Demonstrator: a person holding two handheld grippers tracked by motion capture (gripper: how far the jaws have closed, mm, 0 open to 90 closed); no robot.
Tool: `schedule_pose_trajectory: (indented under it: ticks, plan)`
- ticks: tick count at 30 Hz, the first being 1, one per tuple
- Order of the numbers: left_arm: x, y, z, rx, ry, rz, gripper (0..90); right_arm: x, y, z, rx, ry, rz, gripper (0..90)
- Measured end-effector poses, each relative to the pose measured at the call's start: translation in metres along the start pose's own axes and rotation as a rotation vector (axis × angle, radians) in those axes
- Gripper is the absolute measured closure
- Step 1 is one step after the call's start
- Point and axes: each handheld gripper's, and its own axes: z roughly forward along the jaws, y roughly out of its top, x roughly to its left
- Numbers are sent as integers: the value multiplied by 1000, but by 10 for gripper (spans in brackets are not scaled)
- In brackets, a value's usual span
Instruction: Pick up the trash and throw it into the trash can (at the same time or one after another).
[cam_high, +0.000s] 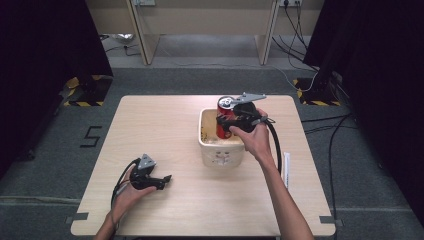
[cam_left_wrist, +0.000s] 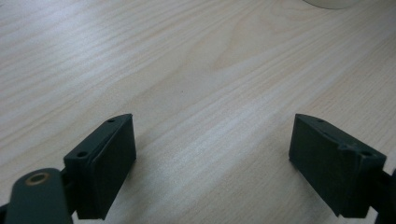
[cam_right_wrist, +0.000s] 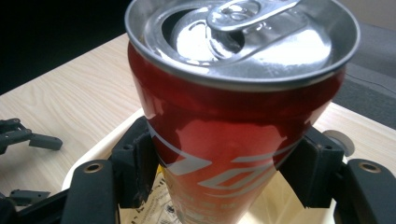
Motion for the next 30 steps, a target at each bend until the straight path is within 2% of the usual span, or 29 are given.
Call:
schedule_pose_trajectory:
  ticks: [12, 15, 30]
  plan:
    - [0, 0, 0, 0, 0, 0, 141, 5, -2, 18, 26, 14, 5, 341]
    - [0, 0, 0, 0, 0, 0, 141, 8, -2, 23, 45, 17, -12, 341]
    - [0, 0, 0, 0, 0, 0, 141, 18, -2, 37, 90, 36, -21, 340]
